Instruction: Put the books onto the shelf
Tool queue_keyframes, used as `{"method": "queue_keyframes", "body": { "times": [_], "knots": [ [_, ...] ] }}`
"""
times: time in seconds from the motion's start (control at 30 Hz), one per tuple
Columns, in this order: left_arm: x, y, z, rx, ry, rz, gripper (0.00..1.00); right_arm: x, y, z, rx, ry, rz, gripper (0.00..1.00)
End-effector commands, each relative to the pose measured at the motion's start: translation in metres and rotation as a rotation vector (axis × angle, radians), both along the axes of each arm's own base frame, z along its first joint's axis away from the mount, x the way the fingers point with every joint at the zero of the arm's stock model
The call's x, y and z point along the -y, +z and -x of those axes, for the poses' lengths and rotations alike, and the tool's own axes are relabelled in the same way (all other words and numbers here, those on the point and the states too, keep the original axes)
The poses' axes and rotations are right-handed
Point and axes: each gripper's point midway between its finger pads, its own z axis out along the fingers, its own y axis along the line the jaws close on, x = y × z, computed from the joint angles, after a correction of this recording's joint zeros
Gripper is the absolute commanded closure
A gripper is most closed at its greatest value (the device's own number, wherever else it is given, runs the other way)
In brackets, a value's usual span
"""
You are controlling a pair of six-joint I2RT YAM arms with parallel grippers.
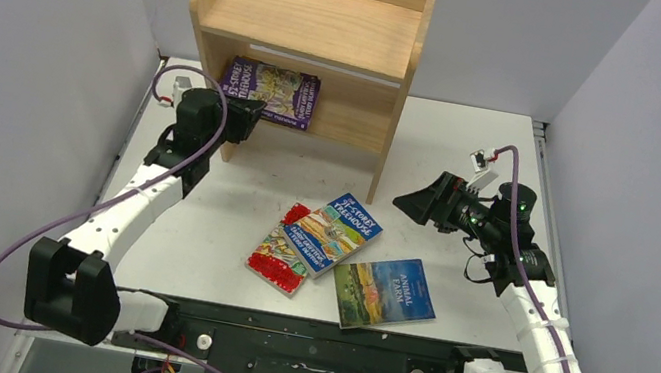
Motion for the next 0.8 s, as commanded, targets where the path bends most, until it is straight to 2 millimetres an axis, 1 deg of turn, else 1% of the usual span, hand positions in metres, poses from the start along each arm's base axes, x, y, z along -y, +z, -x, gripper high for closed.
{"method": "queue_keyframes", "body": {
  "times": [0.0, 0.07, 0.23, 0.27, 0.3, 0.33, 0.4, 0.47, 0.57, 0.6, 0.63, 0.67, 0.7, 0.73, 0.77],
  "knots": [
    [0.0, 0.053, -0.019, 0.156, 0.002, 0.033, 1.0, -0.003, 0.02, -0.001, 0.083, 0.015, -0.018, 0.1],
    [0.0, 0.054, -0.022, 0.154, 0.002, 0.029, 1.0, -0.002, 0.02, -0.001, 0.086, 0.012, -0.014, 0.1],
    [-0.004, 0.044, -0.027, 0.128, 0.018, 0.02, 1.0, -0.002, 0.019, -0.002, 0.083, 0.011, -0.015, 0.1],
    [-0.005, 0.042, -0.027, 0.124, 0.018, 0.015, 0.94, -0.003, 0.02, -0.001, 0.085, 0.018, -0.019, 0.1],
    [-0.005, 0.04, -0.027, 0.123, 0.015, 0.007, 0.78, -0.003, 0.02, -0.001, 0.086, 0.023, -0.019, 0.1],
    [-0.005, 0.037, -0.026, 0.115, 0.012, 0.003, 0.68, -0.004, 0.02, -0.001, 0.086, 0.024, -0.018, 0.1],
    [-0.005, 0.033, -0.023, 0.103, 0.005, -0.002, 0.53, -0.003, 0.019, -0.001, 0.084, 0.021, -0.015, 0.1],
    [-0.005, 0.029, -0.018, 0.093, -0.002, -0.006, 0.43, -0.003, 0.019, -0.001, 0.083, 0.022, -0.015, 0.1],
    [-0.008, 0.025, -0.011, 0.076, 0.004, -0.02, 0.29, -0.004, 0.018, 0.0, 0.082, 0.024, -0.015, 0.1],
    [-0.009, 0.027, -0.009, 0.08, 0.007, -0.027, 0.24, -0.004, 0.018, 0.0, 0.081, 0.025, -0.016, 0.1],
    [-0.01, 0.028, -0.008, 0.085, 0.01, -0.033, 0.16, -0.004, 0.017, 0.0, 0.08, 0.026, -0.016, 0.1],
    [-0.011, 0.031, -0.007, 0.093, 0.01, -0.038, 0.11, -0.004, 0.018, 0.0, 0.081, 0.025, -0.018, 0.1],
    [-0.012, 0.026, -0.004, 0.068, 0.006, -0.052, 0.06, -0.004, 0.017, 0.0, 0.08, 0.027, -0.017, 0.1],
    [-0.012, 0.028, -0.003, 0.069, 0.005, -0.055, 0.03, -0.005, 0.018, 0.0, 0.082, 0.028, -0.017, 0.1],
    [-0.012, 0.03, -0.002, 0.07, 0.001, -0.061, 0.03, -0.005, 0.017, 0.0, 0.081, 0.027, -0.017, 0.1]
  ]
}}
